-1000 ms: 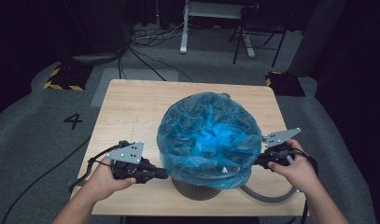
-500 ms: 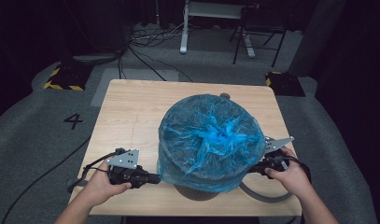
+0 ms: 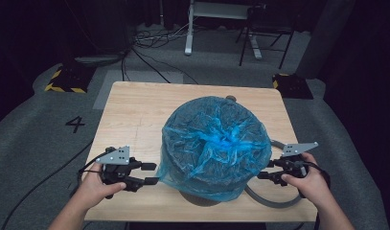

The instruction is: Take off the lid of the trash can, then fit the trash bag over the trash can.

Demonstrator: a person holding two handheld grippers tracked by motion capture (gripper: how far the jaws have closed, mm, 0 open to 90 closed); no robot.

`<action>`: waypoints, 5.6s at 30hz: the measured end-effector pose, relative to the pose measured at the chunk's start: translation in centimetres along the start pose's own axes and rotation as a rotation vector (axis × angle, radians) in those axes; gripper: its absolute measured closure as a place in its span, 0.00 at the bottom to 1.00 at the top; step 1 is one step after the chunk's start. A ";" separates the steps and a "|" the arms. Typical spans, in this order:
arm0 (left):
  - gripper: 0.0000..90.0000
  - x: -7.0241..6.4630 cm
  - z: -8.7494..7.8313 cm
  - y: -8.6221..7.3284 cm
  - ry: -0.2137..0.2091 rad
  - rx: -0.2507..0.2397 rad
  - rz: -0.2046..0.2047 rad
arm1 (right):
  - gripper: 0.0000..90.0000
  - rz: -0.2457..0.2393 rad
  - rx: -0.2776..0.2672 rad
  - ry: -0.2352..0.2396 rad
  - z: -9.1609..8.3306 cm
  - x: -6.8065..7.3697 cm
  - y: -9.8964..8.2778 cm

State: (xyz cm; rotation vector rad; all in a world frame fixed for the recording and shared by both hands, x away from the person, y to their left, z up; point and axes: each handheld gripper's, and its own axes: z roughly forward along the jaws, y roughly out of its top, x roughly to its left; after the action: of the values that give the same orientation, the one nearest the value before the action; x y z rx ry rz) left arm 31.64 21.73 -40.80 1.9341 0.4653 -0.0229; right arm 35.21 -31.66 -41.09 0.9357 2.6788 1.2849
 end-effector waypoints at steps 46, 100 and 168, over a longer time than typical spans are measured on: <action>1.00 1.8 1.7 4.5 0.024 0.023 0.053 | 0.95 -0.167 -0.113 0.007 -2.2 3.9 5.1; 0.42 2.8 -1.0 -0.8 0.273 0.029 -0.033 | 0.34 -0.125 -0.201 -0.103 -7.5 2.3 6.1; 0.29 6.1 1.4 -8.7 0.468 0.252 -0.092 | 0.18 -0.253 0.066 0.014 8.6 9.6 21.6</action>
State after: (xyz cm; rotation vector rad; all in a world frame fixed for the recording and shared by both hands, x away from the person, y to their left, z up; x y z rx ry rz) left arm 34.67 25.22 -50.46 2.1655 0.8968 0.3327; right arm 40.63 -10.19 -29.11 0.5698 2.7546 1.1605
